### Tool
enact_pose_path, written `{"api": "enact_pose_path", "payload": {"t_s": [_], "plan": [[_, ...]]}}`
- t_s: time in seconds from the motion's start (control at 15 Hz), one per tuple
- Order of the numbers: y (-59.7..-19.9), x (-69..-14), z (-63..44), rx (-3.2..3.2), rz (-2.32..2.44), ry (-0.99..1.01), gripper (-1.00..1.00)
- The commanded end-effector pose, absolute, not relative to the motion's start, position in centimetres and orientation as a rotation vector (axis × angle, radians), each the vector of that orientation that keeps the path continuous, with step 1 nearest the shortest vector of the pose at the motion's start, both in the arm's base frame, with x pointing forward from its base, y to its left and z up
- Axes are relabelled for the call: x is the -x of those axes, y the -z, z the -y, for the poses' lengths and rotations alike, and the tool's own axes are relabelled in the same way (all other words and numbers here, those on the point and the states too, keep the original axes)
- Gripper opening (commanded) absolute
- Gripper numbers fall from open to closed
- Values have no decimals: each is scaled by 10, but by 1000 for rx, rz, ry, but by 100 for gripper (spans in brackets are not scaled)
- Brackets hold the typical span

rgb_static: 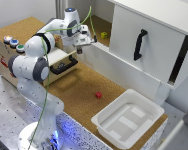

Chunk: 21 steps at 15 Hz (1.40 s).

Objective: Go towards the white box and store the purple object

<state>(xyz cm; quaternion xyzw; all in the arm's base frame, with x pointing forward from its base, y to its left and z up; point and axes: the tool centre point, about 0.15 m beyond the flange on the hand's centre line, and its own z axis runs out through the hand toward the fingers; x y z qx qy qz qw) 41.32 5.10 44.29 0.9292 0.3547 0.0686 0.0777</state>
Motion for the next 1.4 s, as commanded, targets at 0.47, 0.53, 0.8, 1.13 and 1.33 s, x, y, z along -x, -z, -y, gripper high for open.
{"api": "enact_pose_path", "payload": {"t_s": [0.47,0.53,0.8,1.13,1.33], "plan": [[-399,-380,147,-2909,-292,-184,-100],[-396,-381,162,-2913,-256,-177,-100],[-372,-391,245,-2926,-177,-163,-100],[-333,-390,348,-2915,-126,-104,-100],[-315,-386,390,-2925,-108,-103,-100]]}}
